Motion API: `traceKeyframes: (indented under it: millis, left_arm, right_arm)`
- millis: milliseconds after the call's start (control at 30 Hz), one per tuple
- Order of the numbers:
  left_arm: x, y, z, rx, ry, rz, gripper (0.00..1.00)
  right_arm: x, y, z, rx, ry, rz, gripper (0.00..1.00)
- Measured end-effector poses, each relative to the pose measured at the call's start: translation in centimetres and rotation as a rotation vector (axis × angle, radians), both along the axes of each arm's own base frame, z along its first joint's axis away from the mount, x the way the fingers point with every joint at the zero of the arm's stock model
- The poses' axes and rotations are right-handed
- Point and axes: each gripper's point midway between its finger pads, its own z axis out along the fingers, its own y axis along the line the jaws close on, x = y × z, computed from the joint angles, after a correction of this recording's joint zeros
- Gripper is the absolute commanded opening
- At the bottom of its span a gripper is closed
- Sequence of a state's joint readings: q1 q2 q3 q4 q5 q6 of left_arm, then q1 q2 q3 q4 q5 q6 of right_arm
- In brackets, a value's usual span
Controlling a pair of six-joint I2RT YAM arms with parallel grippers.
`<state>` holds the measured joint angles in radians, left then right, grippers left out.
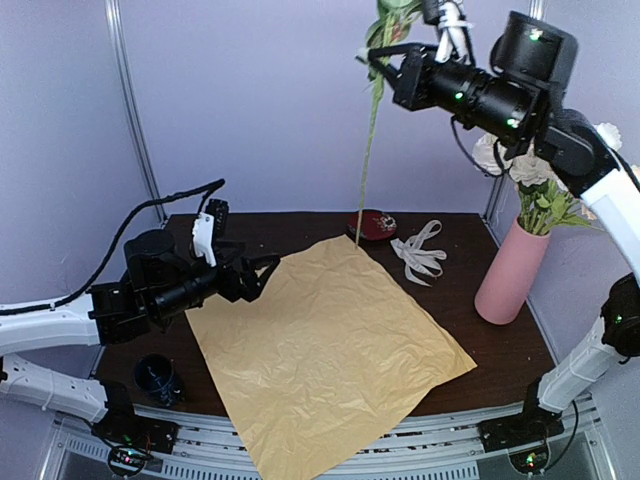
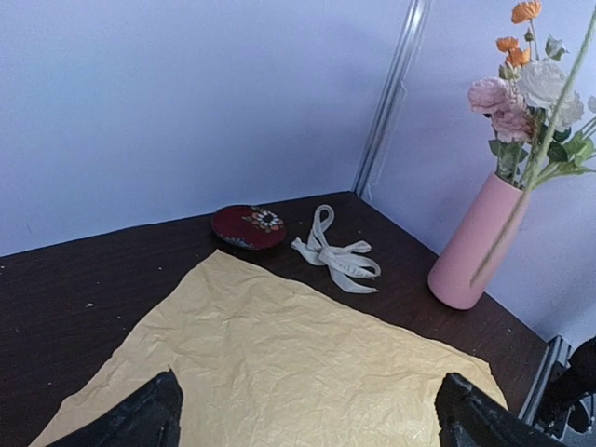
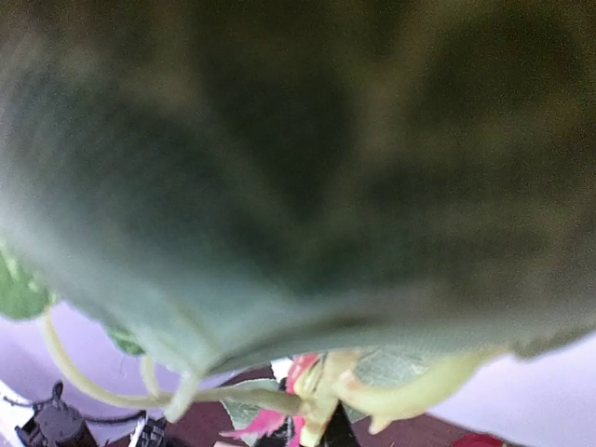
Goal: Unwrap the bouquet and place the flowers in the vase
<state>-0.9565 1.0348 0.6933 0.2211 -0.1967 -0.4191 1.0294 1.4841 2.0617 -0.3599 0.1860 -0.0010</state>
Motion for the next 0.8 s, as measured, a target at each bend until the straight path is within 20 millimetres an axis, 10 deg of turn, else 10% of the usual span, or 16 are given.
traceKeyframes:
  millis: [233, 500, 667, 800]
  left_arm:
    - [-0.1, 5.2, 2.0, -0.089, -0.033, 0.178, 0.98]
    - [0.2, 6.2, -0.2, -0.033, 0.017, 0.236, 0.98]
    - [0.5, 5.8, -2.5, 0.026, 0.071, 0.238, 0.98]
    - [0.4, 5.9, -3.1, 0.037, 0.092, 0.239, 0.98]
  right_arm:
    - [3.1, 9.7, -14.4, -0.168, 0.356, 0.147, 0.00]
    - [6.4, 14.9, -34.1, -0.270, 0.724, 0.082, 0.01]
    - [9.5, 15.4, -41.1, -0.237, 0.838, -0.010, 0.35]
    - [11.5, 15.1, -42.5, -0.194, 0.855, -0.045, 0.76]
